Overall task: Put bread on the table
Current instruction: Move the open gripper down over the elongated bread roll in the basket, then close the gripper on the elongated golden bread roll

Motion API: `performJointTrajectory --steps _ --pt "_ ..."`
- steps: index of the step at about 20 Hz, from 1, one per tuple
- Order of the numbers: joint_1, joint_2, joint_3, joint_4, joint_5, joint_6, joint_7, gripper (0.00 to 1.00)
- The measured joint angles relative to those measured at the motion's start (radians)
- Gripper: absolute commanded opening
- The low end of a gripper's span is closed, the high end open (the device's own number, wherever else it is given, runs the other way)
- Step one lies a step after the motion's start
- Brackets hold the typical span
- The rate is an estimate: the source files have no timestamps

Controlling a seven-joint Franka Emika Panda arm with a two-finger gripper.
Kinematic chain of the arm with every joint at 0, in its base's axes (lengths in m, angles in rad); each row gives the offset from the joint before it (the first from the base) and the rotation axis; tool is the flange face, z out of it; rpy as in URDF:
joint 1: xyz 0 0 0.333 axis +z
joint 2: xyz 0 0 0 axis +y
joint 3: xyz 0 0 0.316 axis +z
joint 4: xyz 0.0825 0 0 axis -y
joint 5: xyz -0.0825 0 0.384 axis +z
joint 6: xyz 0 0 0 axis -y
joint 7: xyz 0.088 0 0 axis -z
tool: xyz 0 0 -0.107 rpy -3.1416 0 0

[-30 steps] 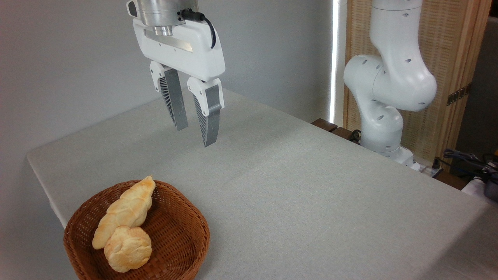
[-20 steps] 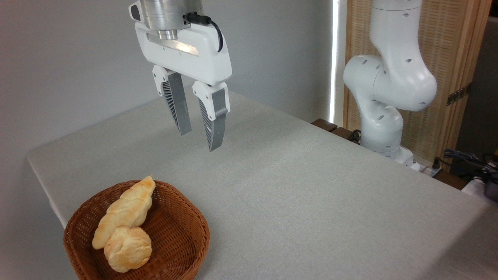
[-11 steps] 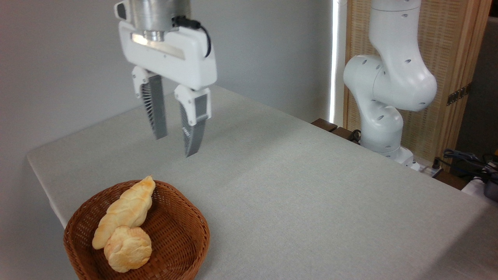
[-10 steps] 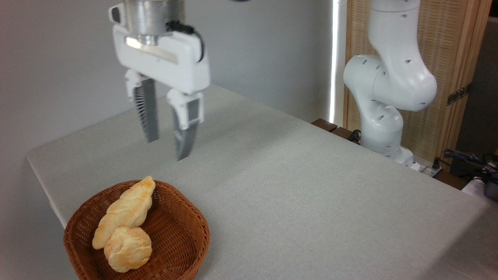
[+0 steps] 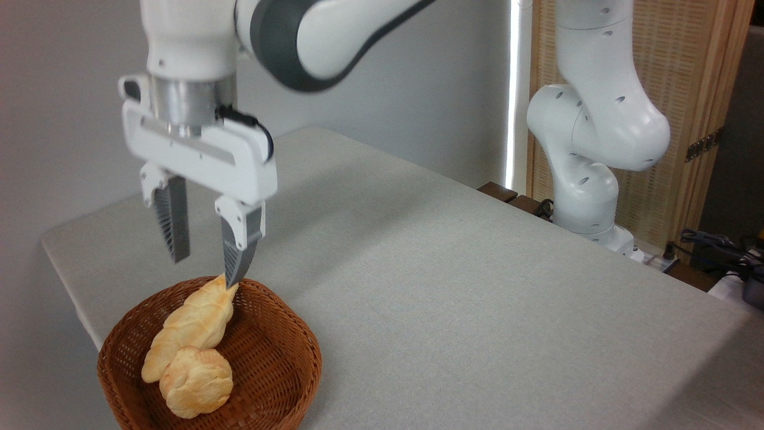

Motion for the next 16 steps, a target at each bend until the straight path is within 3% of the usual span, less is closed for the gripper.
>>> performJointTrajectory --steps 4,9,13,16 --pt "0.0 0.074 -0.012 -0.001 -0.034 0.085 -0.136 1.0" --pt "0.0 0.169 -0.03 -0.002 -0.081 0.209 -0.172 1.0" --pt "0.0 0.233 -0.052 -0.002 -0.081 0.274 -0.173 1.0" --pt "0.0 0.238 -0.052 -0.001 -0.048 0.275 -0.173 1.0"
